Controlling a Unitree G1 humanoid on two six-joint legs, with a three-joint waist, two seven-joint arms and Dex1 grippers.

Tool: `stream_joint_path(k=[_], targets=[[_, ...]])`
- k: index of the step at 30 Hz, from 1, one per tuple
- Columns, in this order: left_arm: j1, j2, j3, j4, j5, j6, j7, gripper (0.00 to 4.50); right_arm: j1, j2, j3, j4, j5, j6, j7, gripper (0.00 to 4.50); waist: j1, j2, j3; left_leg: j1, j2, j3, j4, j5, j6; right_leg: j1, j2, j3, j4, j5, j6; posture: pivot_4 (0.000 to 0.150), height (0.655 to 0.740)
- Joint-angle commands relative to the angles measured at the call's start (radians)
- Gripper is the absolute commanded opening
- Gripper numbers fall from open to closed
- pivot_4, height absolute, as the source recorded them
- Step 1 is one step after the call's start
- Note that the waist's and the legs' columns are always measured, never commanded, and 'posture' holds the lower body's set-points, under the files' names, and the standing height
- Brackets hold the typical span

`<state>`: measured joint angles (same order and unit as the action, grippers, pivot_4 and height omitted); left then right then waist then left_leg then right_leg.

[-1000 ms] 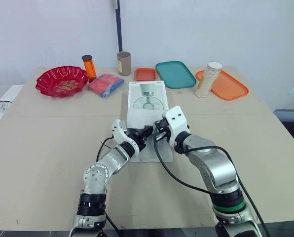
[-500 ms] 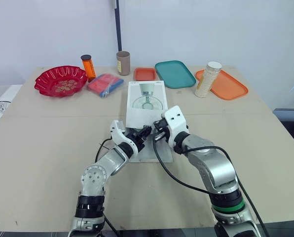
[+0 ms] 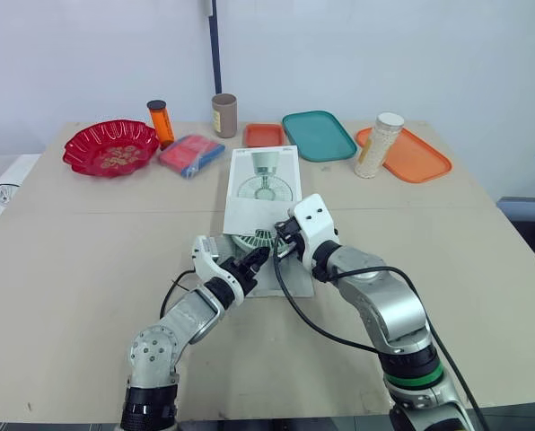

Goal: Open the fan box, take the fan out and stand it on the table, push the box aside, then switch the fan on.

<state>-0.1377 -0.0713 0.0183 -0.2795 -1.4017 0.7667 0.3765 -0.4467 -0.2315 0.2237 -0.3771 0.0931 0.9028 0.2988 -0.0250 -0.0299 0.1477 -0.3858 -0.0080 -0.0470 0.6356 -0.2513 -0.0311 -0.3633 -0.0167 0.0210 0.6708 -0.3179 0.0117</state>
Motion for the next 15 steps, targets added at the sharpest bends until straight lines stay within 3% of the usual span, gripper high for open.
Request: stream_joint_path(k=[1, 13, 15], targets=[[0.043, 0.010, -0.006, -0.043, -0.071, 0.040, 0.068, 1.40, 0.032, -0.009, 0.024, 0.046, -0.006, 0.061, -0.001, 0.00, 0.000, 0.000, 0.000, 0.000, 0.000, 0.000, 0.000, 0.000, 0.000, 0.000, 0.000, 0.000, 0.000, 0.000, 0.000, 0.150, 0.7382], [0.077, 0.141, -0.012, -0.100, -0.160, 0.042, 0.103, 1.40, 0.025, -0.017, 0.023, 0.055, -0.009, 0.062, 0.000, 0.00, 0.000, 0.000, -0.001, 0.000, 0.002, 0.000, 0.000, 0.000, 0.000, 0.000, 0.002, 0.000, -0.001, 0.001, -0.002, 0.150, 0.7382], [0.070, 0.150, -0.017, -0.101, -0.152, 0.034, 0.085, 2.09, 0.024, -0.016, 0.023, 0.057, -0.010, 0.060, -0.001, 0.00, 0.000, 0.001, -0.001, 0.000, 0.002, 0.000, 0.000, 0.000, 0.000, 0.000, 0.002, 0.000, -0.001, 0.001, -0.002, 0.150, 0.7382]])
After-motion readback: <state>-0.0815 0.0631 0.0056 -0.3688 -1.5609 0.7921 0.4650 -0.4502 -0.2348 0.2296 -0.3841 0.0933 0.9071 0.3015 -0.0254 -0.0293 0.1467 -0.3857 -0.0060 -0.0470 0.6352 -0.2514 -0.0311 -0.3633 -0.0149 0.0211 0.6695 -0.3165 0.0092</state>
